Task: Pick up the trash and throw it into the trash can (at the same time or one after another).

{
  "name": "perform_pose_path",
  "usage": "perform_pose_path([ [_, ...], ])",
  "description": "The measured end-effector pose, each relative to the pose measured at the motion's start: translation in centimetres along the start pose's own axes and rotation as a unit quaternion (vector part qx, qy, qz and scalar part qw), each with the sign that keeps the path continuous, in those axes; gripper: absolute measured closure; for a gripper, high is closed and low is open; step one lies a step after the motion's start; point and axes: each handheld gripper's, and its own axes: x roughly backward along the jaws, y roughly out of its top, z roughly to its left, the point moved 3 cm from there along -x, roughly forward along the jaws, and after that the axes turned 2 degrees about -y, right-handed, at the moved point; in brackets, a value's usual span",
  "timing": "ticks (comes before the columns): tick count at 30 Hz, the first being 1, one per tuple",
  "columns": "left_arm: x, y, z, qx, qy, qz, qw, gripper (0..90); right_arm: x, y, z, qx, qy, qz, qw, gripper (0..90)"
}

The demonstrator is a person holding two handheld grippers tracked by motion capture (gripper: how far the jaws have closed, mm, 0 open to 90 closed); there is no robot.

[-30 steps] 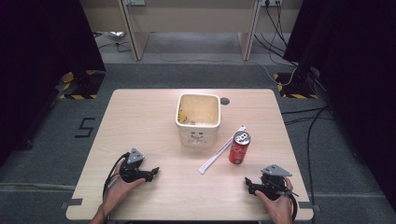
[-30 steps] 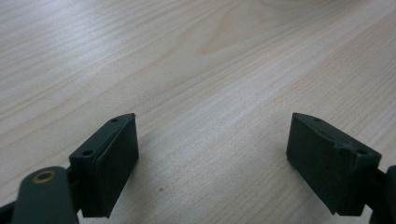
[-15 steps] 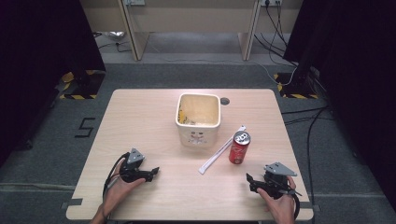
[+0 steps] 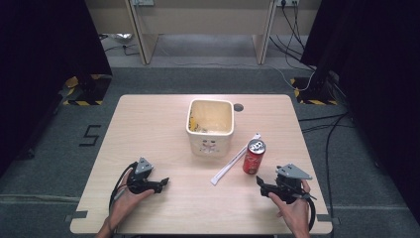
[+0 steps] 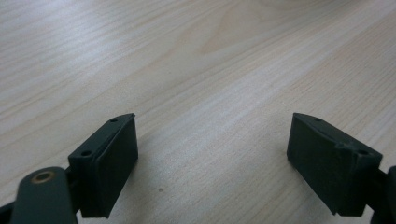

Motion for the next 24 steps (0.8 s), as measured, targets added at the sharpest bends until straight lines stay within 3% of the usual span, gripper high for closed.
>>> perform_pose_path([
  [12, 0.0, 0.0, 0.0, 0.0, 0.0, 0.0, 1.0, 15.5, -1.1, 3.0, 0.6, 0.002, 0.007, -0.028, 0.9996, 15.1],
  [24, 0.0, 0.0, 0.0, 0.001, 0.0, 0.0, 1.0, 15.5, -2.5, 3.6, 0.8, 0.009, 0.009, -0.023, 0.9997, 15.3],
])
